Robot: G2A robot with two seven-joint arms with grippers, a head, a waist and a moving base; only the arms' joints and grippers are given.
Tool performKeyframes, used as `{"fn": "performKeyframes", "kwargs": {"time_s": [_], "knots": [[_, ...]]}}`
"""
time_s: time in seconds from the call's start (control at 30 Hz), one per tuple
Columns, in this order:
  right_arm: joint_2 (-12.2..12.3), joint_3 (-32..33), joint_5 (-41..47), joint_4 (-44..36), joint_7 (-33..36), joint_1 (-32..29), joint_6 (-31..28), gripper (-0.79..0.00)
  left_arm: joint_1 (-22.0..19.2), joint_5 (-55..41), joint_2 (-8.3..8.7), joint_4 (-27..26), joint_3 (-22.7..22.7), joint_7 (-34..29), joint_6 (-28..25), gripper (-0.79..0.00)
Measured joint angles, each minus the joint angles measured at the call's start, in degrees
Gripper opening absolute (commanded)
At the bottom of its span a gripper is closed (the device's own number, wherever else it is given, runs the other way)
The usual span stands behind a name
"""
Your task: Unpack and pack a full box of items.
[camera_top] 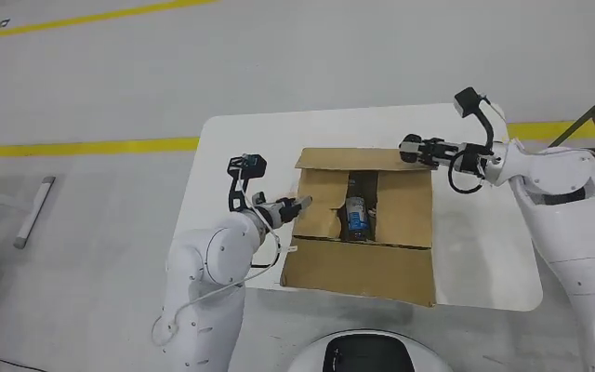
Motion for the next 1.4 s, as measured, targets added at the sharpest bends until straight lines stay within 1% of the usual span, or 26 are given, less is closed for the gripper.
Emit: {"fn": "performKeyframes", "kwargs": {"time_s": [0.07, 0.27, 0.5, 0.57, 0.6, 0.7, 0.77, 0.83, 0.97, 1.13, 1.23, 1.33, 1.4], "knots": [[0.1, -0.8, -1.0, -1.6, 0.4, -1.4, -0.3, -0.785, 0.3, -0.1, 0.11, -0.3, -0.8, 0.0, -0.1, 0.0], [0.3, -3.0, -4.1, -3.8, -1.2, -4.4, -0.3, -0.785, 0.3, -0.1, 0.09, -0.2, -0.6, 0.0, -0.1, 0.0], [0.4, -4.3, -5.7, -3.8, -3.7, -5.3, 1.3, -0.785, 0.3, -0.1, 0.09, -0.2, -0.6, 0.0, -0.1, 0.0], [0.4, -4.4, -5.3, -3.8, -4.3, -5.5, 1.8, -0.785, 0.7, 0.2, 0.17, -0.5, -0.4, 0.7, -0.9, 0.0], [0.4, -4.3, -5.2, -3.8, -4.5, -5.5, 1.9, -0.785, 1.2, 0.3, 0.28, -0.9, -0.3, 1.7, -2.2, 0.0], [0.6, -4.2, -5.2, -3.9, -4.7, -5.7, 2.1, -0.785, 3.6, 3.6, 1.09, -3.5, -0.6, 4.1, -9.7, 0.0], [0.7, -4.1, -5.3, -4.1, -4.8, -5.9, 2.1, -0.785, 6.1, 9.9, 1.97, -5.6, -1.8, 5.4, -16.2, 0.0], [0.8, -4.1, -5.4, -4.2, -5.0, -6.1, 2.0, -0.785, 9.4, 14.7, 2.68, -7.2, -3.8, 7.0, -20.8, 0.0], [0.8, -4.6, -5.2, -4.5, -5.7, -6.4, 2.0, -0.785, 15.9, 20.7, 3.77, -9.6, -6.8, 10.7, -28.1, 0.0], [0.7, -5.7, -4.5, -4.9, -6.8, -6.5, 2.0, -0.785, 24.2, 21.9, 4.57, -11.1, -8.8, 14.3, -33.0, 0.0], [0.7, -6.1, -4.5, -5.0, -7.1, -6.6, 2.0, -0.785, 28.1, 22.2, 4.75, -11.5, -8.4, 15.3, -33.1, 0.0], [0.8, -6.3, -4.4, -5.1, -7.3, -6.5, 2.0, -0.785, 30.8, 21.2, 4.84, -12.4, -6.7, 15.2, -33.5, 0.0], [0.8, -6.3, -4.4, -5.2, -7.3, -6.5, 2.1, -0.785, 31.8, 20.7, 4.87, -13.0, -5.7, 15.5, -33.4, 0.0]]}}
